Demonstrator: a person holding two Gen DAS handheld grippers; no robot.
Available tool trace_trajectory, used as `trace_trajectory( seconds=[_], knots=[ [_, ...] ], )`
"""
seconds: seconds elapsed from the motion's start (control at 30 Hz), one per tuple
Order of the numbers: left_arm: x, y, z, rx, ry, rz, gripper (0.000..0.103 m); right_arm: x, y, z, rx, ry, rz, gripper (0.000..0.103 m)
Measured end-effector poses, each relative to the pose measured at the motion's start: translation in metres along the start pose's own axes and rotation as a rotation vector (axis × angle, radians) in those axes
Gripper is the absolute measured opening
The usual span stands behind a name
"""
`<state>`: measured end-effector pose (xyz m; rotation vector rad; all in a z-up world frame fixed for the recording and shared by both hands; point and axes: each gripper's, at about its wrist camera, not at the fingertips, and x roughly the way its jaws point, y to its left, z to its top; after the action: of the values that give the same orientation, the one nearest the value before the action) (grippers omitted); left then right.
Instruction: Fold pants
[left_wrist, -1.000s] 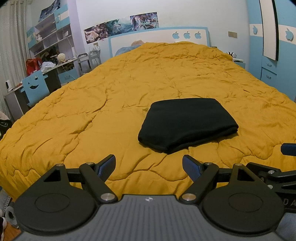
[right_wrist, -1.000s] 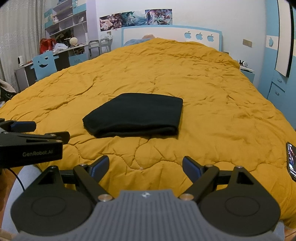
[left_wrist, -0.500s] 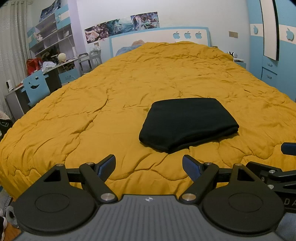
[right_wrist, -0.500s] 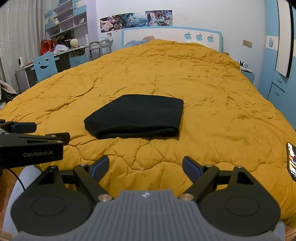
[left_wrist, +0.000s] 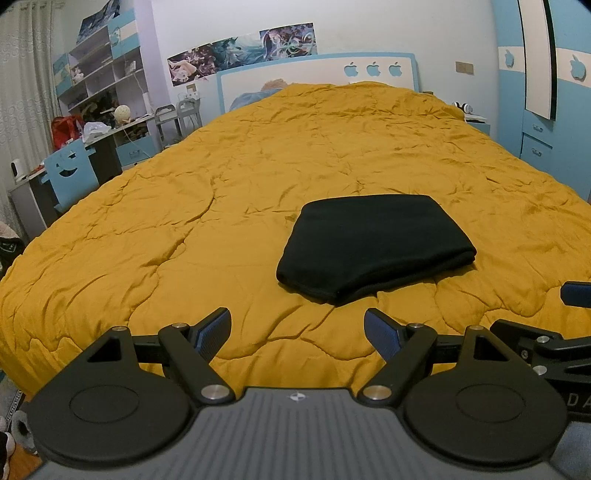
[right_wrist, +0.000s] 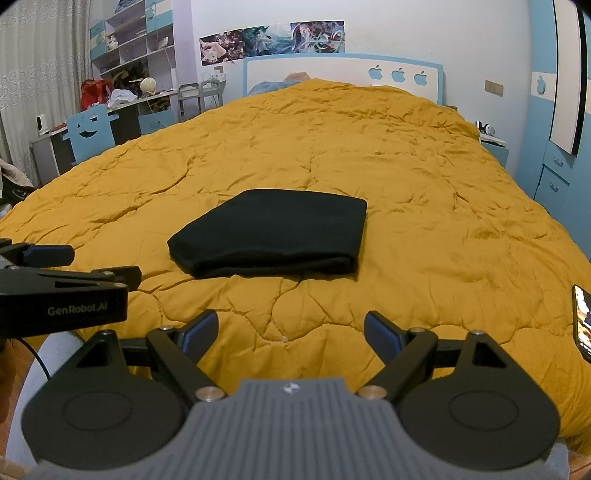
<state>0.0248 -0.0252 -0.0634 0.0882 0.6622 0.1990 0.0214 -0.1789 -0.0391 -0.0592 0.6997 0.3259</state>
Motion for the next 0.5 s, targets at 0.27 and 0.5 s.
trace_trajectory(
  seconds=[0.27, 0.5],
  knots=[
    [-0.0001, 0.0015, 0.0008, -0.002, 0.0, 0.0, 0.096, 0.0003, 0.0, 0.0016, -0.001, -0.005, 0.001, 0.082],
    [0.0009, 0.0017, 0.0011, -0.002, 0.008, -0.004, 0.096, 0.0001, 0.0001, 0.0019, 0.002, -0.009, -0.001, 0.082]
  ],
)
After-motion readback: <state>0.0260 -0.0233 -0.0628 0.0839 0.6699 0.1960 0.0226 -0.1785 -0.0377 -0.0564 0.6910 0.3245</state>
